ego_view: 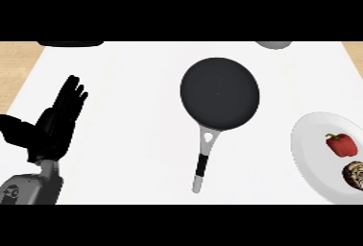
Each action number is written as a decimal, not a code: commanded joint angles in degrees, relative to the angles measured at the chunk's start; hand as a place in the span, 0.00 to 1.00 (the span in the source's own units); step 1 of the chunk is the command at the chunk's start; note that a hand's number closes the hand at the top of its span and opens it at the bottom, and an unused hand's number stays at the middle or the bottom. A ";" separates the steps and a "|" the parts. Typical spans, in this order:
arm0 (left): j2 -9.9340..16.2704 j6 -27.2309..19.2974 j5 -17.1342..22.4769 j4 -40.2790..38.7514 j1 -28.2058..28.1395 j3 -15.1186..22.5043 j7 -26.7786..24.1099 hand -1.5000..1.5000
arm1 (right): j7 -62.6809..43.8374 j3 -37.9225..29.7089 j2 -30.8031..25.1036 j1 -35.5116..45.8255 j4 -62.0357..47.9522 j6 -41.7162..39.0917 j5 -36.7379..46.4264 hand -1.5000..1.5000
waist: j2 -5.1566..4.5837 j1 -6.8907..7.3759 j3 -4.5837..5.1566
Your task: Pick the bell pepper from the plate and place it in the pan
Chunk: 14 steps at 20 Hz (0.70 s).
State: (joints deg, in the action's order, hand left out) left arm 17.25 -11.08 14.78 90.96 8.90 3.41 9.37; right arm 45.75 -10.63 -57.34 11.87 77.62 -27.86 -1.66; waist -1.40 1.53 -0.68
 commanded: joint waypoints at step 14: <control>-0.92 0.91 0.00 -1.26 2.81 0.63 2.06 0.50 | 23.53 23.56 -7.81 -0.16 -14.39 23.49 40.79 0.00 | 0.38 2.00 0.43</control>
State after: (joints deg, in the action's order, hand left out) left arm 17.04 -10.07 14.82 89.45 11.53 3.69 11.22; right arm 59.74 7.98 -65.89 10.69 68.75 -9.16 30.76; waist -1.09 3.19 -0.26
